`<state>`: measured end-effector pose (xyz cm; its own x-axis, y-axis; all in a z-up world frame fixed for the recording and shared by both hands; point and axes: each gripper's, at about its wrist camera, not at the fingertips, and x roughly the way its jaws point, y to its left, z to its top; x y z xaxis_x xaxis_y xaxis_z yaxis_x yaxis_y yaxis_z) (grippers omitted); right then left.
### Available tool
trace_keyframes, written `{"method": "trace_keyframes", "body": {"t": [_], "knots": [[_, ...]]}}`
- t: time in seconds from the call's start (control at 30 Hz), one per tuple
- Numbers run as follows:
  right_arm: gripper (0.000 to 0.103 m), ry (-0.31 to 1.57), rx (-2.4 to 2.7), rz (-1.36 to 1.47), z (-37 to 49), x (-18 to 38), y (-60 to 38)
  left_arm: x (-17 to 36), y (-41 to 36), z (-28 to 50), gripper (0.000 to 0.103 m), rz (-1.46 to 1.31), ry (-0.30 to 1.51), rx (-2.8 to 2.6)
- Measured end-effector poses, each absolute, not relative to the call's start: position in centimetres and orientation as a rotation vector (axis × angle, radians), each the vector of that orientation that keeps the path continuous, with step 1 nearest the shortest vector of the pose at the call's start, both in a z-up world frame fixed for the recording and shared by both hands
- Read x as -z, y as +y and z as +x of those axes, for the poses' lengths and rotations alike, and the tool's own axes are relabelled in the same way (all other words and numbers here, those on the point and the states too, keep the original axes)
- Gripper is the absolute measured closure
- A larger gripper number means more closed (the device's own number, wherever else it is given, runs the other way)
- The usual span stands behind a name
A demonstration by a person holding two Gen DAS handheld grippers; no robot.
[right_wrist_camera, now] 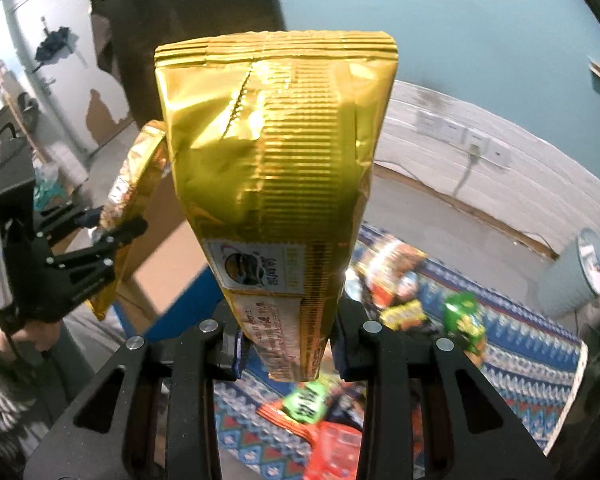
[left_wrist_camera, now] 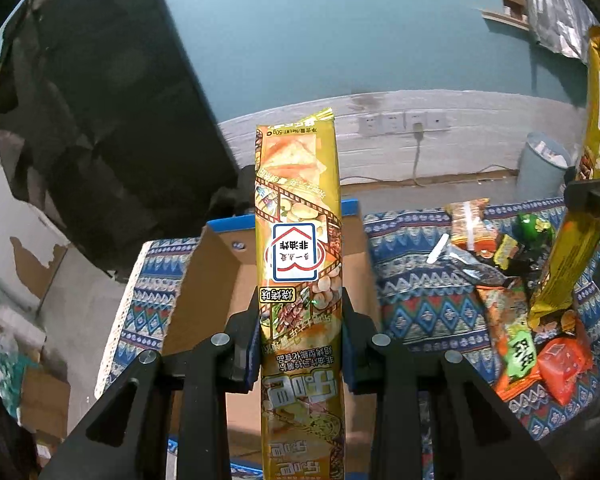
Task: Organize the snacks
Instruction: 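Lift both yellow bar packets and carry them over the cardboard box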
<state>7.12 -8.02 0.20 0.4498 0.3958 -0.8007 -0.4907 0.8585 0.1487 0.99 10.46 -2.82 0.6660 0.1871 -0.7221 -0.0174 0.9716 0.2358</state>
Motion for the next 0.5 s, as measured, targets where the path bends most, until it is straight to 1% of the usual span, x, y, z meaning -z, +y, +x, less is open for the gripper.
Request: {"method": "trace_keyframes", "body": {"t": [0.5], "knots": [[0.071,0.971,-0.731,-0.104,9.2,-0.1,2.4,3.4,17.7,0.8,0.071,0.15,0.834,-0.22]]}}
